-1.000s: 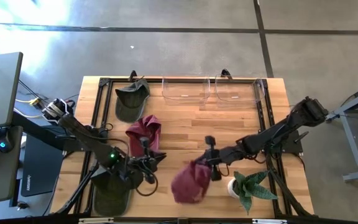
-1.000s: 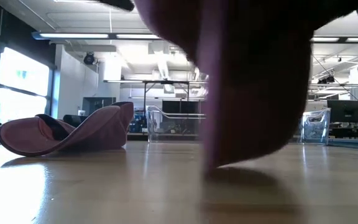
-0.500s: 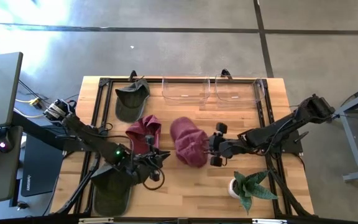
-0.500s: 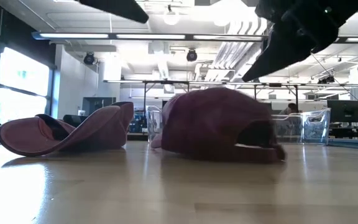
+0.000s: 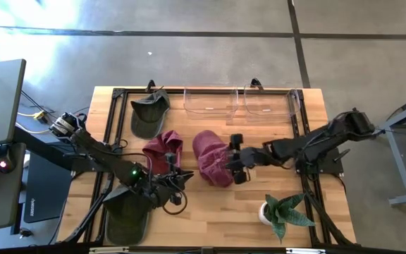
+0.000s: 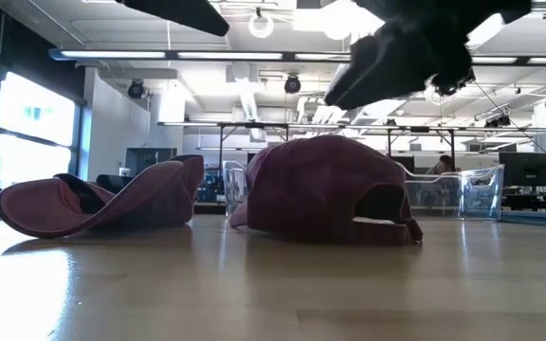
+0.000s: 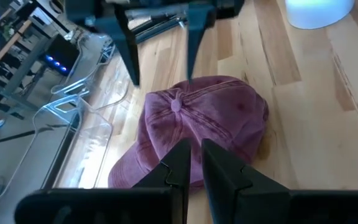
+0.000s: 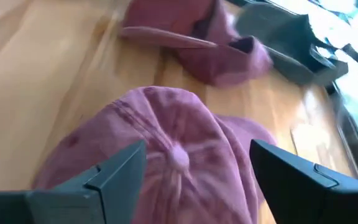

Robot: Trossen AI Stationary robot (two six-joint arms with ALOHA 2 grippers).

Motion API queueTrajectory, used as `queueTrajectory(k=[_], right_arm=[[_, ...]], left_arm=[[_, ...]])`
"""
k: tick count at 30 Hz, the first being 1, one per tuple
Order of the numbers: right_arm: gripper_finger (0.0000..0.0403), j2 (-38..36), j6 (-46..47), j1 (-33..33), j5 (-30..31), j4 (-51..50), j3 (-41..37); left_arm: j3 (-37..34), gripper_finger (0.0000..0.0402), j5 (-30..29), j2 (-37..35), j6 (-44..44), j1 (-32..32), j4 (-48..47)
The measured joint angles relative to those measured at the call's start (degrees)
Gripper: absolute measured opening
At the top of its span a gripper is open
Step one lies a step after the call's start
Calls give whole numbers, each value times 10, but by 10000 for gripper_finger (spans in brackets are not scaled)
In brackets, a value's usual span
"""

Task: Pick & Place hat
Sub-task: Put the right red cap into the left transparent bin

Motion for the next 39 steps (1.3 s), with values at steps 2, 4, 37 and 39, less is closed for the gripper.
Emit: queueTrajectory(k=[2, 4, 37, 39], right_arm=[[271, 24, -48, -15, -39, -25, 18], [263, 48, -74, -26, -52, -56, 39], [16, 124, -39, 1, 35, -218, 153], [35, 124, -28, -10, 22, -220, 148]], left_arm=[[0, 35, 0, 0, 0, 0, 0], [0, 35, 0, 0, 0, 0, -1], [0, 35, 6, 0, -3, 0, -17], [0, 35, 6, 0, -10, 0, -25]])
